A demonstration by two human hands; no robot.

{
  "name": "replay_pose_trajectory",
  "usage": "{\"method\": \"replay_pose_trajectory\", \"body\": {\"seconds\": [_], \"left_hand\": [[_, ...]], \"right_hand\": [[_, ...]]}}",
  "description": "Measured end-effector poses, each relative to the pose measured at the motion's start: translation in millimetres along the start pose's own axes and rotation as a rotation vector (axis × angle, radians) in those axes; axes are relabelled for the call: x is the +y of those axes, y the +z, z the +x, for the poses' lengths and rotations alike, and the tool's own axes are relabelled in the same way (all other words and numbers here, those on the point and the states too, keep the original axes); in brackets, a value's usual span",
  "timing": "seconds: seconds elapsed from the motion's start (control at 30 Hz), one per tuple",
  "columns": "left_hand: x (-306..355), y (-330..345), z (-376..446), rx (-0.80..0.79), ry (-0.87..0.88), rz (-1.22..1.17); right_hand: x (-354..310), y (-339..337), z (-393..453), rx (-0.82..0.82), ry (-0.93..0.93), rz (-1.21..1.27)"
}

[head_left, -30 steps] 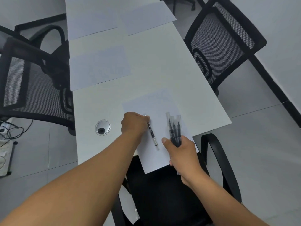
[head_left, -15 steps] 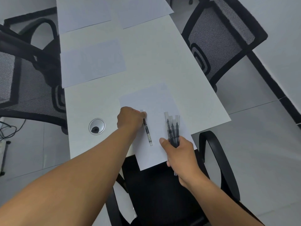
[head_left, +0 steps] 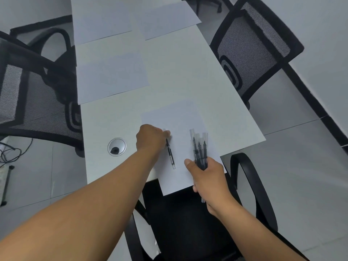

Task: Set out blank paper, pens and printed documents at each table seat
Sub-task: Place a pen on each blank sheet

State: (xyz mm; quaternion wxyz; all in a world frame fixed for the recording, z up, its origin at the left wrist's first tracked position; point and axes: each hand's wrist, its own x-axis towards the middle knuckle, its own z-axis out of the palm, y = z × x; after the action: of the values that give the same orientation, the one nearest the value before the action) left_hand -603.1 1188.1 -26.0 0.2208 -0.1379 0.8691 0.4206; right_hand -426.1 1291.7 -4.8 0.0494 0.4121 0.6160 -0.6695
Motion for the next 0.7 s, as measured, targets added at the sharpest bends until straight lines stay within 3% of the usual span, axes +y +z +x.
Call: {"method": "replay_pose_trajectory", "body": {"seconds": [0.23,0.7], "left_hand": [[3,-23,-17,-0.034,0.067,-0.06],[26,-137,-94,-0.002,0.163,-0.168]], "right_hand": [[-16,12,-15,-0.004,-0.072,-0.007],[-83,63,-95,-0.011,-0.202,-0.088]]}}
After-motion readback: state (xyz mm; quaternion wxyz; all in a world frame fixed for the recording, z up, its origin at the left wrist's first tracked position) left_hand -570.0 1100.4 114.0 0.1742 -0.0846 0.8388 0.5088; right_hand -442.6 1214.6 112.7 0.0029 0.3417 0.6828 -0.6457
